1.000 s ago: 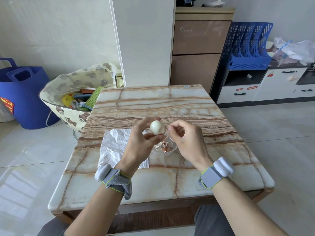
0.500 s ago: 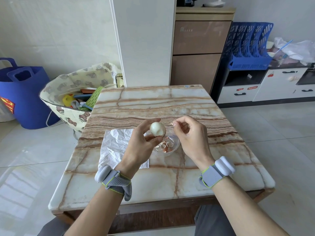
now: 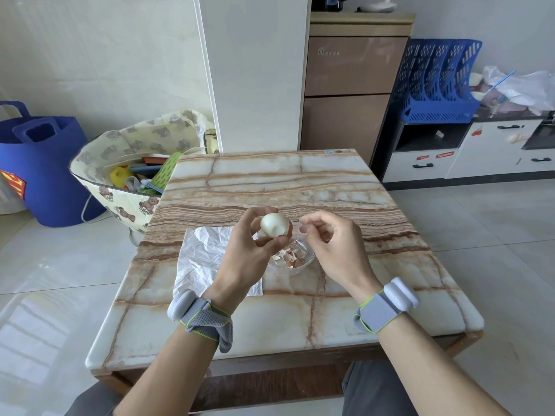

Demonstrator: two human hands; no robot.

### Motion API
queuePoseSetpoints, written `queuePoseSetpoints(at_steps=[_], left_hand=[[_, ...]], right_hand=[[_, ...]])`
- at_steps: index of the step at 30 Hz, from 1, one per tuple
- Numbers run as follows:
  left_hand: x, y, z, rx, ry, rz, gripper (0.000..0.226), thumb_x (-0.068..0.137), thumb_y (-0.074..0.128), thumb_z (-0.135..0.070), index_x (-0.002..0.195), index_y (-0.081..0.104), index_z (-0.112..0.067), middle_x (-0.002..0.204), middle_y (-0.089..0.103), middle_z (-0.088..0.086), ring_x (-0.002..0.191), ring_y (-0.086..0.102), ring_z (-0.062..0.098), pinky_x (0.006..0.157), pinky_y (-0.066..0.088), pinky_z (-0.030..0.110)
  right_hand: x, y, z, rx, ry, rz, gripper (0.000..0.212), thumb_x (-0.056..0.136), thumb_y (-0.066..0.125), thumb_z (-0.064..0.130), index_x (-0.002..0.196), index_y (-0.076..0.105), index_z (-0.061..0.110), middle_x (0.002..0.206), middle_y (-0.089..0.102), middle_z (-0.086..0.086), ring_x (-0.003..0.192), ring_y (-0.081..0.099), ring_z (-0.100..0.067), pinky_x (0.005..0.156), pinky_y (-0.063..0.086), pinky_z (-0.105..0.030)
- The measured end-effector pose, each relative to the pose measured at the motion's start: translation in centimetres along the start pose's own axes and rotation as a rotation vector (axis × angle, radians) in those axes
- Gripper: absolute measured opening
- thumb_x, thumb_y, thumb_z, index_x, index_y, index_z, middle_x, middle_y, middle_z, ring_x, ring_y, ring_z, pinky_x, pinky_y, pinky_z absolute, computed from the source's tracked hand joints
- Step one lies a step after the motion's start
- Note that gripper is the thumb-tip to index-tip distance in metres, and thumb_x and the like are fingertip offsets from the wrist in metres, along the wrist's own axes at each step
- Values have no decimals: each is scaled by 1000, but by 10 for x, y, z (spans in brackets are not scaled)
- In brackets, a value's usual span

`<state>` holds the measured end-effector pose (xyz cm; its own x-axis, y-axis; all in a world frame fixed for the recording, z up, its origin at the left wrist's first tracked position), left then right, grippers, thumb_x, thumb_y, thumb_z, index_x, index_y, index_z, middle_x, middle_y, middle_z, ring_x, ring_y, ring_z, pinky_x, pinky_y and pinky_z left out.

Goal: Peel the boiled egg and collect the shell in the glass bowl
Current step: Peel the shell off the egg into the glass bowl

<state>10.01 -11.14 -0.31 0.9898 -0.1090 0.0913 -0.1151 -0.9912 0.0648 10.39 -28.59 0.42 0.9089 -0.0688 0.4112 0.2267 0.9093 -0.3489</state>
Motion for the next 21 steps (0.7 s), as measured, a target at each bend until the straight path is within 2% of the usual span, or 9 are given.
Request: queuePoseSetpoints(at_steps=[2,5,10,13,17,19,21], left_hand=[[0,2,-2,20,11,11,41,87,75,8,122,57,-5,113,74,13,93,75,32,87,59,36],[-1,5,-7,66,42,33,42,87,76,4,123,57,-6,107,75,8,87,70,12,79,55,24],[-2,6,-8,66,47,56,51,89,75,0,133,53,-11,118,73,15,96,68,20,91,55,37],[-1,6,-6,63,30,56,49,89,73,6,132,52,-5,121,72,13,99,68,21,93,55,37],[1,6,-6,43,26,59,45,88,71,11,128,54,1,107,69,11,95,67,23,85,57,29],[1,5,-7,34,30,50,46,88,72,11,129,56,0,110,69,17,96,67,23,83,58,26],[1,4,-7,14,27,37,50,87,73,10,133,56,-3,120,68,21,99,67,24,88,59,31]], right_hand=[[0,2,-2,19,14,21,21,97,62,3,100,76,18,83,77,7,75,73,-10,71,56,-22],[-1,7,-3,136,40,73,13,103,62,14,100,75,16,85,78,0,75,75,-16,69,58,-28],[-4,20,-2,415,115,170,19,105,63,24,110,74,10,92,79,-9,79,76,-25,70,60,-30],[-5,25,-4,536,166,167,17,101,68,20,113,76,11,97,80,-12,86,77,-23,76,62,-32],[-5,31,-7,697,237,147,26,89,75,22,110,76,7,105,78,-18,96,75,-28,88,62,-44],[-5,33,-6,766,261,145,27,85,76,23,107,76,7,104,77,-18,93,74,-27,86,61,-41],[-5,33,-7,825,289,122,29,82,77,22,105,74,5,102,78,-16,91,73,-26,86,61,-39]])
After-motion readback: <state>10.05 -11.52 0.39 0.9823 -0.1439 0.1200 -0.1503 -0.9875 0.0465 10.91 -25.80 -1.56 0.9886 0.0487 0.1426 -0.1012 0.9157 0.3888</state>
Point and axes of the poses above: each hand's wrist, its own x-axis towards the middle knuckle, its own y-axis out of the palm, z = x × y, the point moved 9 cm from there along x, towards the middle knuckle
